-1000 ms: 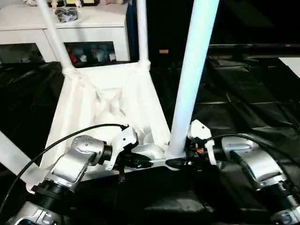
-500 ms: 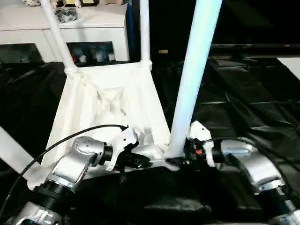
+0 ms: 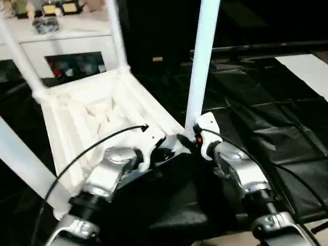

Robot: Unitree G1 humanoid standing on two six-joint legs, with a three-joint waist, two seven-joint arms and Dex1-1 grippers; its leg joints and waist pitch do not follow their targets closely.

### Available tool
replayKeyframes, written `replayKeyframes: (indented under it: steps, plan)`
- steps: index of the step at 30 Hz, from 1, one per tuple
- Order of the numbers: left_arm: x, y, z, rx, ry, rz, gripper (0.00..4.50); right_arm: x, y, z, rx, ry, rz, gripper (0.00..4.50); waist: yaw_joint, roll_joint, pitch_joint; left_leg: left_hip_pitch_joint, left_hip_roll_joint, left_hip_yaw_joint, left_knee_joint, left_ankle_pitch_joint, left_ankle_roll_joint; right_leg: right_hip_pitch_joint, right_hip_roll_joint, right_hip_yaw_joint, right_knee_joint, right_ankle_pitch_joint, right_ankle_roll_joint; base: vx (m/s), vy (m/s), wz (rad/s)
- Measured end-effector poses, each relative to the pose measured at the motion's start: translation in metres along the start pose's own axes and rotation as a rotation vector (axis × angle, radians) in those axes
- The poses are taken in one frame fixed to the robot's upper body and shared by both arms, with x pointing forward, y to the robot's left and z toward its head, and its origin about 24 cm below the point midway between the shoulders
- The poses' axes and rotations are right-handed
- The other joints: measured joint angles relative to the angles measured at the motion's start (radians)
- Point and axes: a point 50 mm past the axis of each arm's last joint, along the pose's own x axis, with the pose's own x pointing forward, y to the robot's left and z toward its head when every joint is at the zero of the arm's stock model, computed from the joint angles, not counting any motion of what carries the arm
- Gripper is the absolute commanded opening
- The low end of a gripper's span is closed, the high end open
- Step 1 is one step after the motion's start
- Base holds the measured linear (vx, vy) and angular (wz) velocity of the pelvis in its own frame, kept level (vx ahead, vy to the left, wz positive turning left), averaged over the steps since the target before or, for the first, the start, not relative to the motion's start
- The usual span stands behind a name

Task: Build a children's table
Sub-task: Rotate leg to tighten

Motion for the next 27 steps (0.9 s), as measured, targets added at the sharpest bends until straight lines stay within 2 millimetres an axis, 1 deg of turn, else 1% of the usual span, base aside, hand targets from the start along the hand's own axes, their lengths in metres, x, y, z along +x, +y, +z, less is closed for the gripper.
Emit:
replayKeyframes:
  steps: [2, 5, 6, 9, 11, 12, 16, 18, 20, 21, 24, 25, 27]
  plan:
    - [0.000, 0.000, 0.000, 0.002, -0.001, -0.004, 0.00, -0.001, -0.001, 0.000, -0.006, 0.002, 0.017, 3.75, 0.002, 0.000, 0.000, 0.000, 0.000, 0.000, 0.000, 0.000, 0.000, 0.000, 0.000, 0.000, 0.000, 0.000, 0.000, 0.000, 0.000, 0.00]
    - [-0.003, 0.000, 0.001, 0.021, 0.003, -0.018, 0.00, -0.005, -0.003, 0.001, -0.029, 0.006, 0.073, 3.95, 0.002, -0.003, 0.002, 0.000, 0.000, 0.000, -0.001, 0.000, 0.000, -0.002, 0.000, 0.000, 0.000, 0.000, 0.000, 0.000, 0.000, 0.00]
    - [-0.006, 0.001, 0.001, 0.029, 0.005, -0.033, 0.00, -0.007, -0.004, 0.002, -0.042, 0.010, 0.102, 4.19, 0.002, -0.003, 0.002, 0.000, 0.001, 0.000, -0.001, 0.000, 0.000, -0.003, 0.000, 0.000, 0.001, 0.000, 0.000, 0.000, 0.000, 0.00]
    - [-0.016, 0.002, -0.003, 0.047, 0.004, -0.098, 0.00, -0.018, -0.007, 0.001, -0.092, 0.030, 0.228, 4.29, 0.008, -0.004, 0.002, -0.003, 0.001, 0.000, -0.002, 0.000, 0.000, -0.004, 0.001, -0.001, 0.001, 0.001, -0.001, 0.000, 0.000, 0.00]
    - [-0.022, 0.000, -0.005, 0.050, 0.004, -0.150, 0.00, -0.026, -0.010, 0.000, -0.120, 0.047, 0.301, 4.45, 0.012, -0.002, 0.003, -0.003, 0.002, 0.000, -0.002, 0.000, 0.000, -0.005, 0.001, -0.002, 0.001, 0.003, -0.005, 0.000, 0.000, 0.00]
    - [-0.024, -0.001, -0.006, 0.053, 0.005, -0.180, 0.00, -0.031, -0.011, -0.002, -0.122, 0.052, 0.339, 4.45, 0.022, -0.002, 0.003, -0.004, 0.002, 0.001, -0.002, 0.000, 0.000, -0.005, 0.000, -0.002, 0.000, 0.002, -0.005, 0.000, 0.000, 0.00]
    - [-0.035, 0.000, -0.008, 0.084, 0.020, -0.267, 0.00, -0.048, -0.014, 0.000, -0.192, 0.076, 0.466, 4.45, 0.050, -0.001, 0.004, -0.006, 0.002, 0.002, -0.002, 0.000, 0.001, -0.006, 0.000, -0.001, 0.000, 0.001, -0.006, 0.013, 0.001, 0.02]
    - [-0.043, -0.002, -0.010, 0.099, 0.030, -0.327, 0.00, -0.060, -0.016, -0.004, -0.230, 0.118, 0.544, 4.45, 0.069, -0.002, 0.004, -0.006, 0.003, 0.004, -0.001, 0.000, 0.001, -0.005, -0.001, -0.001, 0.000, 0.000, -0.005, 0.000, 0.000, 0.00]
    - [-0.048, -0.003, -0.015, 0.103, 0.044, -0.378, 0.00, -0.068, -0.016, -0.006, -0.250, 0.148, 0.612, 4.45, 0.077, -0.002, 0.005, -0.006, 0.003, 0.006, -0.001, 0.000, 0.001, -0.004, -0.001, 0.002, 0.000, 0.000, -0.005, 0.000, 0.000, 0.00]
    - [-0.049, -0.003, -0.015, 0.107, 0.050, -0.395, 0.00, -0.070, -0.016, -0.007, -0.253, 0.158, 0.631, 4.45, 0.080, -0.002, 0.005, -0.006, 0.003, 0.007, -0.001, 0.000, 0.001, -0.004, -0.001, 0.003, 0.000, 0.000, -0.005, 0.000, 0.000, 0.00]
    - [-0.052, -0.003, -0.016, 0.111, 0.057, -0.419, 0.00, -0.072, -0.016, -0.007, -0.270, 0.167, 0.666, 4.07, 0.079, -0.002, 0.005, -0.005, 0.003, 0.009, 0.000, 0.000, 0.001, -0.004, 0.000, 0.007, 0.002, 0.000, -0.005, 0.000, 0.000, 0.00]
    - [-0.053, -0.002, -0.016, 0.112, 0.059, -0.417, 0.00, -0.072, -0.015, -0.007, -0.271, 0.165, 0.667, 4.07, 0.076, -0.003, 0.006, -0.005, 0.003, 0.009, 0.000, 0.000, 0.001, -0.004, 0.000, 0.007, 0.002, 0.000, -0.005, 0.000, 0.000, 0.00]
    - [-0.054, -0.002, -0.016, 0.113, 0.061, -0.416, 0.00, -0.071, -0.014, -0.007, -0.273, 0.164, 0.668, 3.90, 0.067, -0.005, 0.007, -0.004, 0.003, 0.009, 0.000, 0.000, 0.001, -0.004, 0.000, 0.008, 0.003, 0.000, -0.005, 0.000, 0.000, 0.00]
